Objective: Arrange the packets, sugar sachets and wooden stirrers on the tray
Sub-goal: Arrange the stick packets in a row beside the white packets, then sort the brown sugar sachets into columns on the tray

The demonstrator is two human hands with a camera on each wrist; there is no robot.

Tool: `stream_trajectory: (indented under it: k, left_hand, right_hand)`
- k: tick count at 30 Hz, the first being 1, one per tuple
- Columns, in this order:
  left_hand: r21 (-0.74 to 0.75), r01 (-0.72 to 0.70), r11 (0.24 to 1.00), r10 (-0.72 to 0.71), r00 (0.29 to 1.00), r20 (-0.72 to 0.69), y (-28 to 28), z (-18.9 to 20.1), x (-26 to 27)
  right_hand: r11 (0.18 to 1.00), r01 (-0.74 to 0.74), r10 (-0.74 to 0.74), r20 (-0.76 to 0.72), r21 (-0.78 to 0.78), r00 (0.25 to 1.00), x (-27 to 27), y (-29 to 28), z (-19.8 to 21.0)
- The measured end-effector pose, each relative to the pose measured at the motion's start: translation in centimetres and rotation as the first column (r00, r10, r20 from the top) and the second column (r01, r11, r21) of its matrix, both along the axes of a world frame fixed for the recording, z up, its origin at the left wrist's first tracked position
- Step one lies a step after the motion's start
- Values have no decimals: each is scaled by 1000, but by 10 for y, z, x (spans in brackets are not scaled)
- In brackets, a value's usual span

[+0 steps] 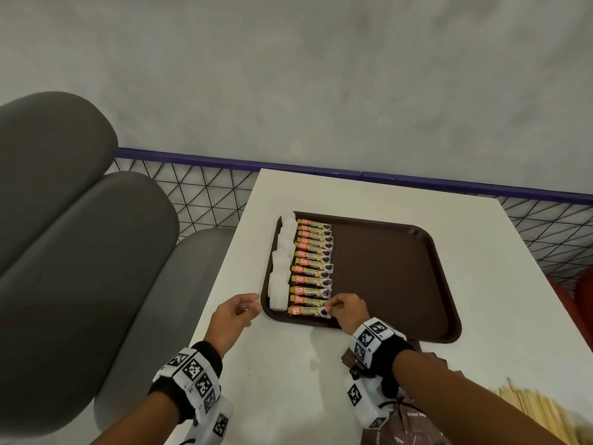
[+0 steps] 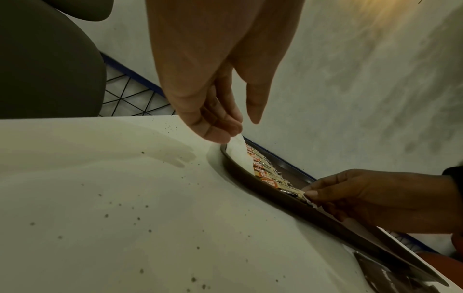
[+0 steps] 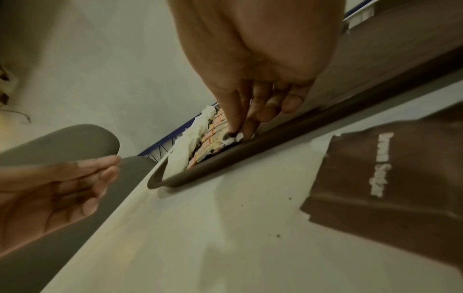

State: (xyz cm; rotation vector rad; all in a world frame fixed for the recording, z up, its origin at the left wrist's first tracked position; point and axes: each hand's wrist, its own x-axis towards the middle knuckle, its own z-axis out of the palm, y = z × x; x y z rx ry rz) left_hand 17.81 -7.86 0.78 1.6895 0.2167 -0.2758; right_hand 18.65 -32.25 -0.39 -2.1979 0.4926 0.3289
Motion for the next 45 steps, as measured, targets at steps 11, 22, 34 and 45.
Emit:
stream_trajectory:
  k: [11,22,34,45]
  left_hand:
    - [69,151,986,-149,988,-29,-4,-8,-8]
    - [149,580,801,-554,812,-182,-52,-9,-29]
    - [306,700,645,-650,713,-262,-136,-15,-42]
    - [411,679,608,-655,722,-225,-171,-18,-64]
  right_hand:
    - [996,-38,42,57,-83,997,-9,2,2]
    - [993,75,-64,113,-96,992,-76,-85,30]
    - [918,119,-229,-261,-379,938,-141,-145,22]
    - [940,218,-283,-245,-262,927,-131,-117,18]
